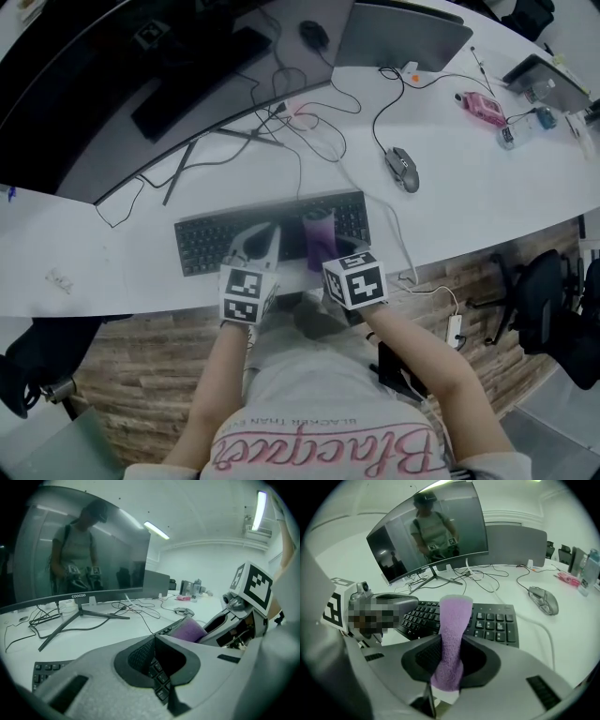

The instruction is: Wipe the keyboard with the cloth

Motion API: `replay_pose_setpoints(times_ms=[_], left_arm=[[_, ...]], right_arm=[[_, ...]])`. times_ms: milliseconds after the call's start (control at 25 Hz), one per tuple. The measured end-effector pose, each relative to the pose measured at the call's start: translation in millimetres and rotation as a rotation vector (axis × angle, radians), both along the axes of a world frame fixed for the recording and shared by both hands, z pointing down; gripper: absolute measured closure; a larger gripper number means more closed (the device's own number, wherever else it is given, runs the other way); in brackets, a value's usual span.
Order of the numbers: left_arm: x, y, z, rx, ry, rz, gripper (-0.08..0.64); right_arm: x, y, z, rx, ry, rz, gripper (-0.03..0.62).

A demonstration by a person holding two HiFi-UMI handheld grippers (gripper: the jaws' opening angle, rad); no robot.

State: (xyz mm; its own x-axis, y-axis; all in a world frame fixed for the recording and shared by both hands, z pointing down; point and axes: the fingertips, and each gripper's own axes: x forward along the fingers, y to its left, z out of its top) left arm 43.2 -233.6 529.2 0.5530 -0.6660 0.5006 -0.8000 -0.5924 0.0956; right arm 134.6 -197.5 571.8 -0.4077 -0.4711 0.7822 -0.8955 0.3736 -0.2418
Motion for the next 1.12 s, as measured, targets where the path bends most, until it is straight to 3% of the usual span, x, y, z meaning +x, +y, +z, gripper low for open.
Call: replay_pose_setpoints(times_ms=[640,1120], left_arm=[[51.9,-5.4,-2.8,0.009,-0.001,0.073,0.555],[61.8,-21.6,-24.4,0.064,0.011,0.095,0.555]], right_arm=[[94.5,-3.9,-0.7,0.008,0.063,0.131,0.503],[145.9,-11.4,-19.2,0.070,0.162,0.231,0.503]])
